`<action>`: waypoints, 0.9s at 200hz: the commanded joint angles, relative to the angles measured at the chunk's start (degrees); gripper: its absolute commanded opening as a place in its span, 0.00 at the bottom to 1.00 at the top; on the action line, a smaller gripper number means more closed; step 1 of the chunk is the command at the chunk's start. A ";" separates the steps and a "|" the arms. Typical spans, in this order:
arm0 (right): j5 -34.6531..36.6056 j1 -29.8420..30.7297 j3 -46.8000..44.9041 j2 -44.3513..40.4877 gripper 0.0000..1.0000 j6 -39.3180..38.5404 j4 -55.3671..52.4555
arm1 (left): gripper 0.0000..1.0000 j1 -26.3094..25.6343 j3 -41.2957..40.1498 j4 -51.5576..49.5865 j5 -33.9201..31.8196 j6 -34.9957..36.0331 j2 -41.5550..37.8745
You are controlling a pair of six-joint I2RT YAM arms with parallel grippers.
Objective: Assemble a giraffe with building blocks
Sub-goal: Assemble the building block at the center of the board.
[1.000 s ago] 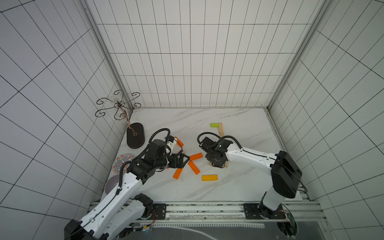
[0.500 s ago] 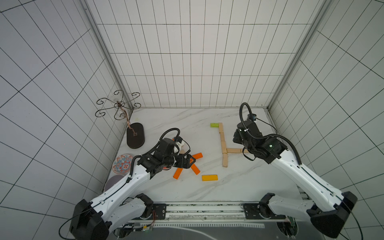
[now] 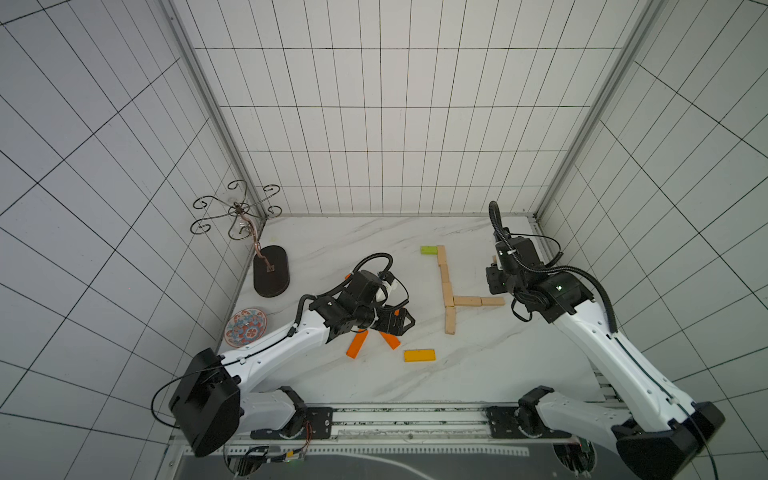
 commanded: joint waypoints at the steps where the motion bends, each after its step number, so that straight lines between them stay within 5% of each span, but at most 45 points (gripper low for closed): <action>1: -0.90 -1.90 -0.31 0.30 0.00 -8.33 -1.23 | 0.97 -0.03 2.36 2.61 0.82 1.39 0.90; 45: -7.76 -3.68 -10.60 -0.72 0.00 -17.48 -0.38 | 0.97 0.17 2.67 4.19 2.60 1.91 2.95; 100: 0.41 -5.50 -29.14 -2.32 0.00 -23.52 8.88 | 0.97 1.98 2.44 6.19 6.30 1.75 3.59; 180: -4.35 -12.43 -29.01 6.99 0.00 -22.82 11.05 | 0.97 7.54 0.67 9.68 11.08 0.42 2.25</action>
